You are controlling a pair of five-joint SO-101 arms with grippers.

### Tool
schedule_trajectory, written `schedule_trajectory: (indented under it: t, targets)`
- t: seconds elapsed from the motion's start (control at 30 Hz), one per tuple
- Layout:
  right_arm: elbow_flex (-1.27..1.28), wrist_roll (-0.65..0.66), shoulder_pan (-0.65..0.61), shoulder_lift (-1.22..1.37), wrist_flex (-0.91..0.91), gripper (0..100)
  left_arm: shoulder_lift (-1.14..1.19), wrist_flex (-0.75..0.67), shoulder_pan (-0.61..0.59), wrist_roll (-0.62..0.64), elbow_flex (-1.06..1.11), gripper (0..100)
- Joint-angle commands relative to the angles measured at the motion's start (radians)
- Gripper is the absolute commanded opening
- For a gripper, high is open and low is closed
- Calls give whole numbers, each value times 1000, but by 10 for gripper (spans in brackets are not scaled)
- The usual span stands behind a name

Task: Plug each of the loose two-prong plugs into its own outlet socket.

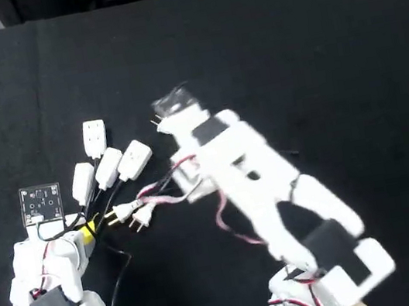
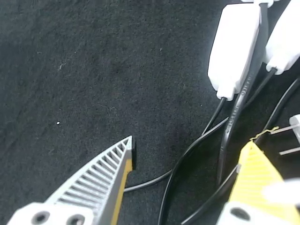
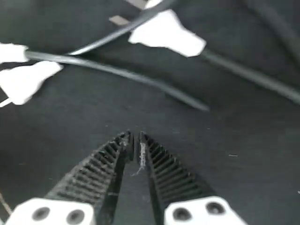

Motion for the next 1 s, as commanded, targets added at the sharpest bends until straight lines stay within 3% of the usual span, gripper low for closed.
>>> schedule_trajectory:
  t: [0.0,0.17,0.33,0.5,0.73,0.97]
  targets:
    - [-8,44,143,-87,8,11,-6,-9,2,-5,19,350]
    - [-62,46,325,-168,14,11,-6,-18,10,2,-5,350]
    - [-64,34,450,-214,-31,11,3,-18,13,107,-157,350]
    - [-36,-74,479,-128,-181,11,64,-12,124,189,-323,350]
    - [-157,-80,483,85,-190,11,502,-43,262,206,-549,350]
    - [-208,-75,485,162,-190,11,910,-170,278,140,-745,350]
